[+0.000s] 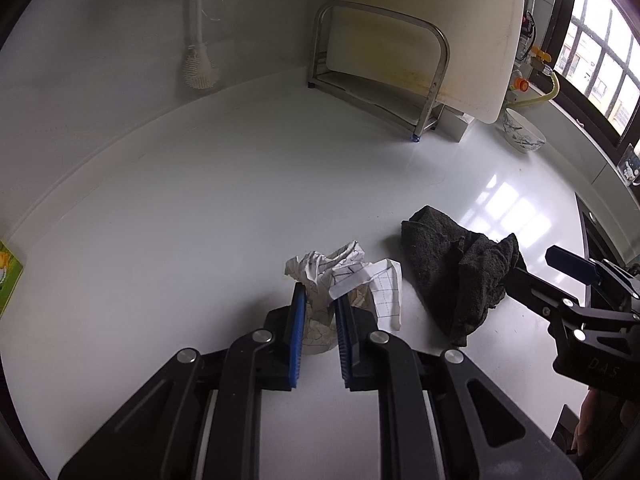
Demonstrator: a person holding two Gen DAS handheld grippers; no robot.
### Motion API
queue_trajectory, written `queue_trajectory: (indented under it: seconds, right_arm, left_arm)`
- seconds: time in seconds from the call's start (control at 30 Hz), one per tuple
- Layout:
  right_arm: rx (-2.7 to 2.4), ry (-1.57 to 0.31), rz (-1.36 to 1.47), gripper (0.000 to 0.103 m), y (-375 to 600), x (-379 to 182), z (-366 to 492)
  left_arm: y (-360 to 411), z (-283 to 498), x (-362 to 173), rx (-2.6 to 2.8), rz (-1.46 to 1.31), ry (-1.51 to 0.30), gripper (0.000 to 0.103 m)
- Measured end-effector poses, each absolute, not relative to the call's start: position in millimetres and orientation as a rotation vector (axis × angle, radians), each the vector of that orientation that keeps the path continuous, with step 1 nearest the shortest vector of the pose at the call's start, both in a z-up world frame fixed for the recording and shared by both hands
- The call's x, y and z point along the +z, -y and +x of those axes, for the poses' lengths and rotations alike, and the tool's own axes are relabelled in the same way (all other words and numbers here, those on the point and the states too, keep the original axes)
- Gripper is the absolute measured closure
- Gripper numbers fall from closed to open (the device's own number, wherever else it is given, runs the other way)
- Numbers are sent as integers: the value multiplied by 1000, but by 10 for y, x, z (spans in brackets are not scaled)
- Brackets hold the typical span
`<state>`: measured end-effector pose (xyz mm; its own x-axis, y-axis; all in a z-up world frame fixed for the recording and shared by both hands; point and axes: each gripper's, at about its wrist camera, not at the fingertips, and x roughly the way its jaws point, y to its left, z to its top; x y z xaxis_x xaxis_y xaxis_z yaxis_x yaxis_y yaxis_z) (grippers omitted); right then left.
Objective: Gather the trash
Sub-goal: 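Close the left tool on the crumpled white paper while the right tool grasps the dark grey cloth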
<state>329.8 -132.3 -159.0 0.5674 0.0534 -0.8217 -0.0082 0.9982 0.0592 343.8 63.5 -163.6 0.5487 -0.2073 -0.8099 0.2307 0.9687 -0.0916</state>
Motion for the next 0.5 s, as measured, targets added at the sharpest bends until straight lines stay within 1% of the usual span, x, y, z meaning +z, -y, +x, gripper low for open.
queue_trajectory:
  seconds: [0.23, 0.37, 0.43, 0.5]
  right_arm:
    - [-9, -1044, -42, 23, 1159, -1850, 3530]
    - [-49, -1030, -78, 24, 1097, -1901, 3571]
    - [-41, -1037, -89, 31, 1058, -1926, 3582]
    - [-29, -1050, -99, 46, 1027, -1943, 3576]
  left_arm:
    - [-844, 3392, -1654, -201, 10, -968, 88]
    - [-921, 3369, -1634, -184, -2, -966, 88]
    - [-937, 3354, -1626, -180, -4, -967, 88]
    - [-949, 3334, -1618, -178, -6, -968, 88]
